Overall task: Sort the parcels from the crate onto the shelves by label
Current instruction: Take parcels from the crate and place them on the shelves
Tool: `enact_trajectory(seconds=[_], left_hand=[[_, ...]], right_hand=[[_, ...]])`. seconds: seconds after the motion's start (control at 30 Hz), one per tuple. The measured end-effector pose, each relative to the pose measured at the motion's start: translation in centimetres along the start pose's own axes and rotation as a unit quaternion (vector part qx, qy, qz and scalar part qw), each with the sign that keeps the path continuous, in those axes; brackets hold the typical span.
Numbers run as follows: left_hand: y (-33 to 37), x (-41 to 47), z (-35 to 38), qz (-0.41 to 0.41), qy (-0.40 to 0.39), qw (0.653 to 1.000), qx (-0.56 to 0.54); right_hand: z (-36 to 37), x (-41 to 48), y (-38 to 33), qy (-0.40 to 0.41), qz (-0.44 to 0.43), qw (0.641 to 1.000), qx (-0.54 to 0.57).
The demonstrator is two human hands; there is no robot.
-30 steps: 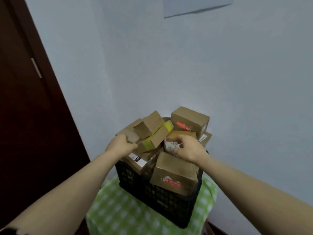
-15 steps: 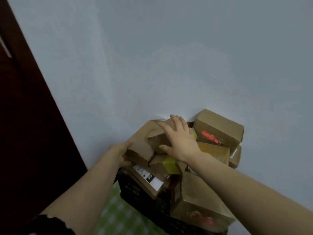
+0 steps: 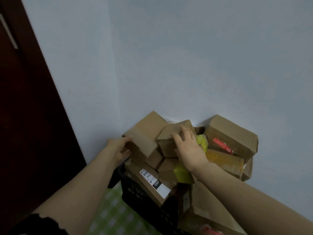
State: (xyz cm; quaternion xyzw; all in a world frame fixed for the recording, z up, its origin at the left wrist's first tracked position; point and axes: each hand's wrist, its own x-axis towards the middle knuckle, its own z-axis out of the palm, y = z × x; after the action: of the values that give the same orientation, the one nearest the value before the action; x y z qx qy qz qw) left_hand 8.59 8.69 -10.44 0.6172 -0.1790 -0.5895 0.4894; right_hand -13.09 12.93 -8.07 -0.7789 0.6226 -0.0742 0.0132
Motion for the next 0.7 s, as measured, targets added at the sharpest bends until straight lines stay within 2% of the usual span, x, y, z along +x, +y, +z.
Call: enact_trajectory(seconds=[0.1, 0.2, 0.43, 0.7], left_hand=[[1.9, 0.2, -2.2, 0.049, 0.048, 0.997, -0.045], [2.3, 0.3, -3.7, 0.062, 0.071, 0.993, -0.069], [2.2, -0.2, -4.3, 0.038, 0.051, 0.994, -0.094], [2.1, -3.8, -4.0, 0.077, 0.059, 0.990, -0.101]], right_hand=[[-0.1, 0.7, -0.8, -0.026, 0.015, 1.000, 0.008], [0.2, 1.3, -1.4, -0.046, 0.019, 0.999, 0.012], [0.2, 2.0, -1.8, -0.081, 0.018, 0.997, 0.001], [-0.2, 2.2, -1.6, -0.108, -0.036, 0.993, 0.012]])
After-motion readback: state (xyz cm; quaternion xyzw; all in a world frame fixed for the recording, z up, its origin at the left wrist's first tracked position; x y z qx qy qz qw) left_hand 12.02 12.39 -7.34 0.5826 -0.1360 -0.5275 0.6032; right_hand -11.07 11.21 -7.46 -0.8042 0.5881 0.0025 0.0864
